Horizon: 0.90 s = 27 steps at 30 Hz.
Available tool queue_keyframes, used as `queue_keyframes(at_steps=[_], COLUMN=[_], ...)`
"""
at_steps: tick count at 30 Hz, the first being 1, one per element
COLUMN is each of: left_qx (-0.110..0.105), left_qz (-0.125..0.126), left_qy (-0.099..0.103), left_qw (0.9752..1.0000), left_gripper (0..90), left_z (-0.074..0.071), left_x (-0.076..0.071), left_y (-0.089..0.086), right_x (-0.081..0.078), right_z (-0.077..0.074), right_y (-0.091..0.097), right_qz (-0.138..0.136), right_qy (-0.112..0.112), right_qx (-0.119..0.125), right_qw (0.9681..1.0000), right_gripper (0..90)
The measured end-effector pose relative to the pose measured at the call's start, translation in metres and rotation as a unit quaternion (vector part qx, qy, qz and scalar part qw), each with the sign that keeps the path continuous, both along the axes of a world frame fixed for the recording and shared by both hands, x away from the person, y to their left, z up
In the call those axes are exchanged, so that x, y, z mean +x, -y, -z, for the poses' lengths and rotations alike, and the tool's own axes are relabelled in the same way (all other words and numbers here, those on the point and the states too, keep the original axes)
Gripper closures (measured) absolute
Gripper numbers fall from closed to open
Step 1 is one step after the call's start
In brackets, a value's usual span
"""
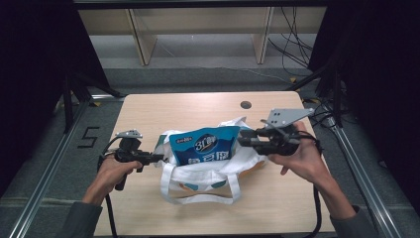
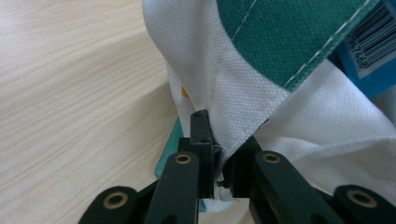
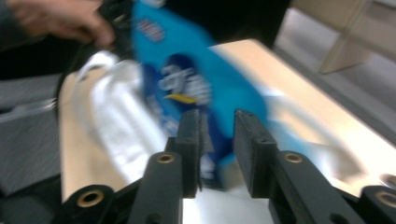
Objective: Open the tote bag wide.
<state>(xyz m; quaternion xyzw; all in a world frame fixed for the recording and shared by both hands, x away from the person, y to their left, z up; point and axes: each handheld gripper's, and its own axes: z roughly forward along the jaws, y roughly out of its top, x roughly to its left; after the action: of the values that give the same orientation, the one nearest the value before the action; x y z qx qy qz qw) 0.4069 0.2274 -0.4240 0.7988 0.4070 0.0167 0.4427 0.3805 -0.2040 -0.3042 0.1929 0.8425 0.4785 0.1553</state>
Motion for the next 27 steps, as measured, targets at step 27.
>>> queue_keyframes(at_steps=[27], left_qx=[0.016], left_qz=[-0.018], left_qy=[-0.05], left_qw=[0.9985], left_gripper=[85.4], left_z=[0.091], left_x=[0.02], left_y=[0.036], right_x=[0.089], right_z=[0.164], right_y=[0.015], right_qz=[0.146], right_qy=[-0.119], right_qx=[-0.138], right_qw=[0.9724], right_gripper=[89.1])
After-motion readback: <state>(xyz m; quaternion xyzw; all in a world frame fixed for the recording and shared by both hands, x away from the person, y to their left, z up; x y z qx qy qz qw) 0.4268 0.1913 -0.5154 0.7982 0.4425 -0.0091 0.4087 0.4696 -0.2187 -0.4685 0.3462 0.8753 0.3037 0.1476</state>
